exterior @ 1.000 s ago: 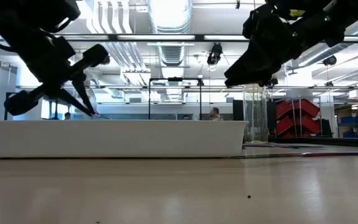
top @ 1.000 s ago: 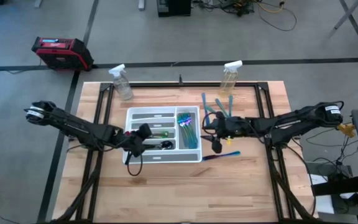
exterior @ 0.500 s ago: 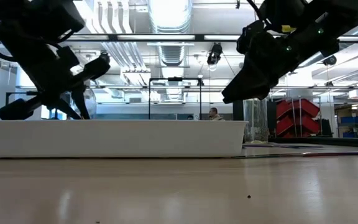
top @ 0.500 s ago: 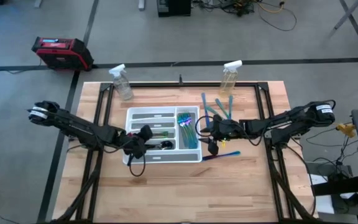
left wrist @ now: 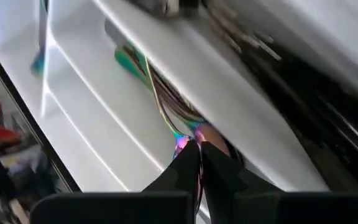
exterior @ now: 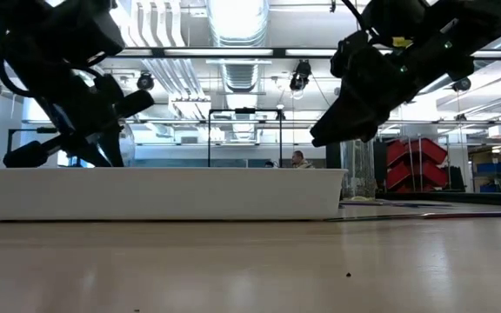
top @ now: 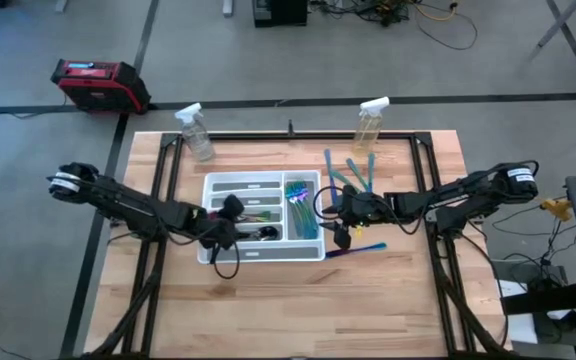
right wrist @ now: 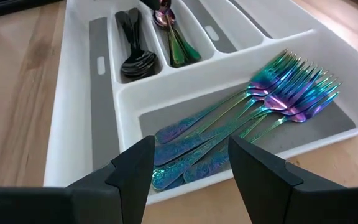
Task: Sort silverware
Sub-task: Put the blue spoon with the other blue spoons on the silverware tray
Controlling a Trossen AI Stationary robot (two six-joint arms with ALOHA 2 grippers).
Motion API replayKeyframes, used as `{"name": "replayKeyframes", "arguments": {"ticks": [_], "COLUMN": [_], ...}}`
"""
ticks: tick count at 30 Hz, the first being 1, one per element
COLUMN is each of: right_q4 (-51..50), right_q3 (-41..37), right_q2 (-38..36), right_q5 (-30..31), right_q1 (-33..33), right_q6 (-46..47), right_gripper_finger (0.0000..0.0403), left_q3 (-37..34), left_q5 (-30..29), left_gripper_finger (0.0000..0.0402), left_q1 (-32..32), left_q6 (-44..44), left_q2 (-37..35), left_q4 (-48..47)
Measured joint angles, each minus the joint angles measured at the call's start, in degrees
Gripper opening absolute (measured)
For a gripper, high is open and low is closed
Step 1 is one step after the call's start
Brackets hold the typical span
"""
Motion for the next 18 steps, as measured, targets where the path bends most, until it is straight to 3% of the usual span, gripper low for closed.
{"name": "replayKeyframes", "arguments": {"ticks": [5, 8, 18], "right_q4": [0.6, 1.4, 1.8], "right_q3": [0.0, 0.0, 0.0], "right_q2": [0.0, -0.1, -0.1], "right_q5": [0.0, -0.1, -0.4], "right_q1": [0.0, 0.0, 0.0], "right_q6": [0.0, -0.3, 0.0], "right_gripper_finger": [0.0196, 0.0197, 0.0195], "left_q3": [1.8, 2.1, 3.5], "left_q5": [0.9, 3.9, 4.6], "left_gripper_finger": [0.0007, 0.0012, 0.0014], "left_q1": [-0.1, 0.0, 0.0], "left_q6": [-5.3, -7.1, -7.2], "left_q2": [0.0, 0.0, 0.1], "left_q4": [-7.4, -6.5, -4.4]}}
